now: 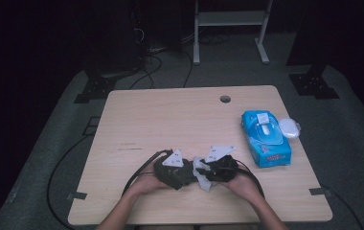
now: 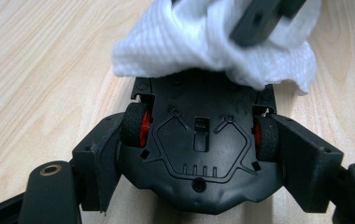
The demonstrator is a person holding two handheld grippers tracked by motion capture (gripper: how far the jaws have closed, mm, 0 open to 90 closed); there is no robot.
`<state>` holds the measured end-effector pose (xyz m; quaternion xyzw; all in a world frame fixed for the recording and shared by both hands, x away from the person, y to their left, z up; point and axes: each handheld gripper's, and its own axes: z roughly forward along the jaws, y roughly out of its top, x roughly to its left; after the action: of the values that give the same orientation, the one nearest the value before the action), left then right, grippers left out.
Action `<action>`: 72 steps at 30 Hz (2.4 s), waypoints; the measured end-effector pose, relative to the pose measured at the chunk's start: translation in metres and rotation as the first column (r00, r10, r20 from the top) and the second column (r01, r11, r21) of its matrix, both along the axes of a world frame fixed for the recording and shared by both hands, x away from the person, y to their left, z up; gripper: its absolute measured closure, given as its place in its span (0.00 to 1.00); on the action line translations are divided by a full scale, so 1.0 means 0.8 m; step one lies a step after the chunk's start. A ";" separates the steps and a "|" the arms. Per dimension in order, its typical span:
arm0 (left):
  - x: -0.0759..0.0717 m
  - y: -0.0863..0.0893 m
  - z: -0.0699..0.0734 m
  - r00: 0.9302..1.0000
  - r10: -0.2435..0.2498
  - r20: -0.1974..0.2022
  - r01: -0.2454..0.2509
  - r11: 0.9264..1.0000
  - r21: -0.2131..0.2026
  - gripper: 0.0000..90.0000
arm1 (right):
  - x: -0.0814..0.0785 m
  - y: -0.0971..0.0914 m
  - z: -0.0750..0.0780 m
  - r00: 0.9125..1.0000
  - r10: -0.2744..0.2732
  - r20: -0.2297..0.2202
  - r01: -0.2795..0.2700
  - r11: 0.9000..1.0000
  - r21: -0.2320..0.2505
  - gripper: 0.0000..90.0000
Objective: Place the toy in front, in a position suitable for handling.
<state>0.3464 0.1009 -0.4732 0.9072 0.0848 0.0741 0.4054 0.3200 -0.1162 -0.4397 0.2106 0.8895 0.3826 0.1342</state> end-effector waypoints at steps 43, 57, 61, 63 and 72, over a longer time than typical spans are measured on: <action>0.000 -0.004 0.001 1.000 -0.014 -0.006 0.014 1.000 0.001 0.27 | -0.015 0.002 -0.008 0.997 0.082 -0.001 -0.082 0.996 -0.016 0.64; 0.003 0.001 0.000 1.000 0.007 -0.018 -0.007 1.000 -0.012 0.26 | -0.015 -0.013 0.002 0.999 0.054 -0.006 -0.054 0.997 0.054 0.94; 0.003 0.001 0.000 1.000 0.007 -0.016 -0.007 1.000 -0.010 0.26 | -0.016 -0.034 0.016 1.000 0.009 0.018 -0.011 0.998 0.064 0.94; 0.002 0.001 0.001 1.000 0.008 -0.016 -0.008 1.000 -0.008 0.26 | -0.015 -0.045 0.022 0.999 -0.025 0.028 0.023 0.997 0.068 0.94; 0.003 0.001 0.001 1.000 0.007 -0.019 -0.007 1.000 -0.013 0.26 | -0.007 -0.072 0.013 0.978 -0.171 0.121 0.182 0.979 -0.089 0.94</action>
<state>0.3488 0.1019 -0.4727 0.9048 0.0923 0.0665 0.4104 0.3144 -0.1736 -0.4291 0.2600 0.8763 0.3354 0.2280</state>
